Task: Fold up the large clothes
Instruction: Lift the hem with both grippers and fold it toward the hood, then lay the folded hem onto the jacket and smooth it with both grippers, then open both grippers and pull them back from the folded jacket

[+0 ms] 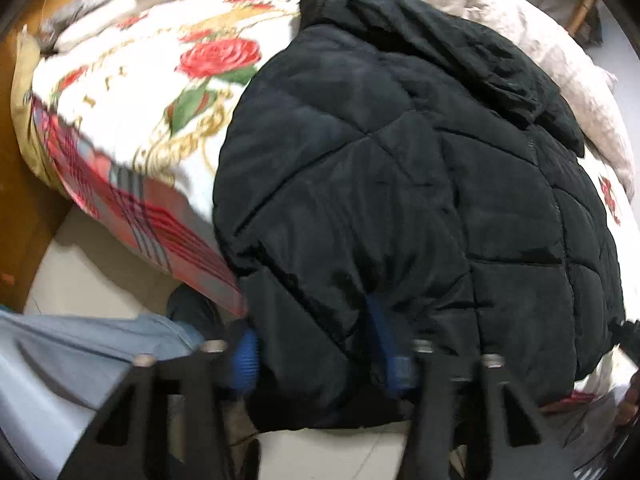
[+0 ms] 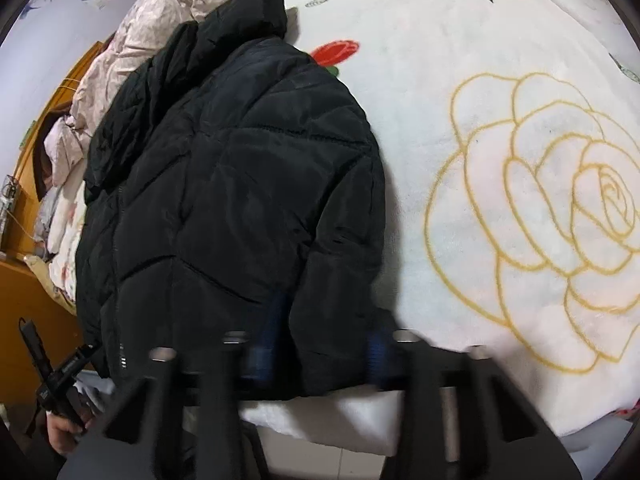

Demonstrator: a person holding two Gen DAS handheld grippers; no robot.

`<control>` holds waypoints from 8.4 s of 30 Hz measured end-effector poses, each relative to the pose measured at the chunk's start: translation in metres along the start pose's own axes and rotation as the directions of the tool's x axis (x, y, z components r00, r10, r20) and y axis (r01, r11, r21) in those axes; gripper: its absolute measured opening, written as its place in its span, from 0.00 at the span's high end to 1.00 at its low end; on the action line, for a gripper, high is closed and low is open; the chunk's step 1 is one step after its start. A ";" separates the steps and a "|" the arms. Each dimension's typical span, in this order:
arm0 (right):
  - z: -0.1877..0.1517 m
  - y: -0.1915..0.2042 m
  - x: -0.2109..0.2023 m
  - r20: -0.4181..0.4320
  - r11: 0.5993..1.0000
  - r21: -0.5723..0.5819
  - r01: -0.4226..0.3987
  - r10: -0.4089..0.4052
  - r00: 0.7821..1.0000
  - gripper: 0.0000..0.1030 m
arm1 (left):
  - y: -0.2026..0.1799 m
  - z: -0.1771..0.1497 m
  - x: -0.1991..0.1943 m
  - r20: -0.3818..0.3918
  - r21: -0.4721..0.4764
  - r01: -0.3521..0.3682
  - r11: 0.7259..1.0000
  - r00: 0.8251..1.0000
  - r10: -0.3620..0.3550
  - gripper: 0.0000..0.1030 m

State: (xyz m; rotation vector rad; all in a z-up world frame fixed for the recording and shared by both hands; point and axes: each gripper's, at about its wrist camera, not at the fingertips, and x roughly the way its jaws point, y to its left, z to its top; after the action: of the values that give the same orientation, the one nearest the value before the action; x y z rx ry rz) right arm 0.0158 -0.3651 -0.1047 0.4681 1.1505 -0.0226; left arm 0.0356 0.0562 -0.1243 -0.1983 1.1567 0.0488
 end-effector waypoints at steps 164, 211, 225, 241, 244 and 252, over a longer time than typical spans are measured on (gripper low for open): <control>0.308 0.128 0.140 0.260 0.900 -0.321 0.294 -0.215 0.941 0.50 | -0.079 0.345 0.107 0.205 0.147 -0.011 0.989 0.979 -0.020 0.39; 0.252 0.140 0.065 0.335 0.915 -0.331 0.230 -0.114 0.935 0.49 | -0.169 0.294 0.055 0.159 0.332 0.157 0.930 0.963 -0.220 0.42; 0.243 0.096 0.106 0.344 0.910 -0.309 0.276 -0.164 0.925 0.50 | -0.083 0.287 0.076 0.252 0.207 0.015 0.978 0.965 -0.068 0.40; 0.249 0.087 0.100 0.365 0.910 -0.271 0.313 -0.204 0.908 0.50 | -0.049 0.289 0.071 0.272 0.135 -0.018 0.991 0.962 -0.019 0.37; 0.250 0.083 0.104 0.359 0.915 -0.269 0.301 -0.195 0.913 0.50 | -0.050 0.291 0.079 0.273 0.134 -0.019 0.991 0.962 -0.019 0.37; 0.257 0.086 0.087 0.339 0.920 -0.252 0.299 -0.206 0.918 0.50 | -0.050 0.297 0.069 0.248 0.125 -0.026 0.992 0.969 -0.006 0.38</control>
State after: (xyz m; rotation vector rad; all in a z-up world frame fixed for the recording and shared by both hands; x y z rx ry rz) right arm 0.2978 -0.3629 -0.0684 0.0355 0.8807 -0.1424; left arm 0.3389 0.0564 -0.0658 -0.0703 0.9075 0.0082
